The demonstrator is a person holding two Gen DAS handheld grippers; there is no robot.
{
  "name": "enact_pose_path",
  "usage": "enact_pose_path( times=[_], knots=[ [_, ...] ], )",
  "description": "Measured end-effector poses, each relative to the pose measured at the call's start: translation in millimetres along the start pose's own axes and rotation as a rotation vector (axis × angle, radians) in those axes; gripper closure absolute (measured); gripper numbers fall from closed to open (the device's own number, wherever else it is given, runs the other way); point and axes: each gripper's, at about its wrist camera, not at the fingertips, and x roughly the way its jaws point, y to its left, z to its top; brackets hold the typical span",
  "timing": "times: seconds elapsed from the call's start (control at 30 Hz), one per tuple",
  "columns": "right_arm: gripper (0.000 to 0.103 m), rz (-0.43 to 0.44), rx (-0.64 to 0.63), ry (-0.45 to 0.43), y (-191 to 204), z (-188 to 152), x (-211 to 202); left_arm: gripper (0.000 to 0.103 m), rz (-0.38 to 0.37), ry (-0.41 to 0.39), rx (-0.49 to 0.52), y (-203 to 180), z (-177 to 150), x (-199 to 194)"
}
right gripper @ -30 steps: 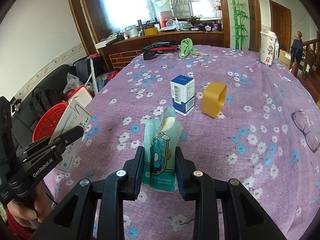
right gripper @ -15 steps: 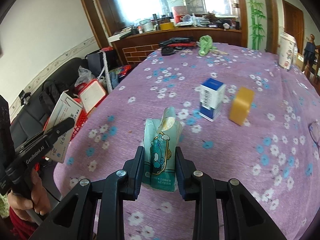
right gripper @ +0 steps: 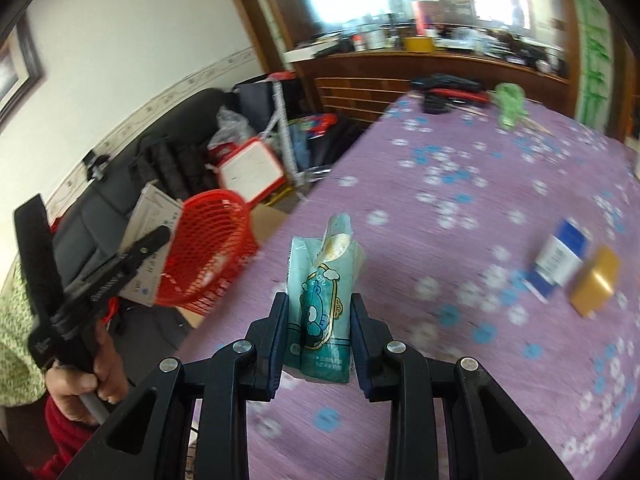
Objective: Collect trash
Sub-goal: 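Open both tools over the red wastebasket to drop box and packet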
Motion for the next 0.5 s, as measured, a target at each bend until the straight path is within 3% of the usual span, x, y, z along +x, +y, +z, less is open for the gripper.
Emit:
enact_pose_path(
  times=[0.5],
  knots=[
    [0.069, 0.159, -0.068, 0.088, 92.8, 65.1, 99.4, 0.091, 0.092, 0.038, -0.078, 71.3, 7.7, 24.3]
  ],
)
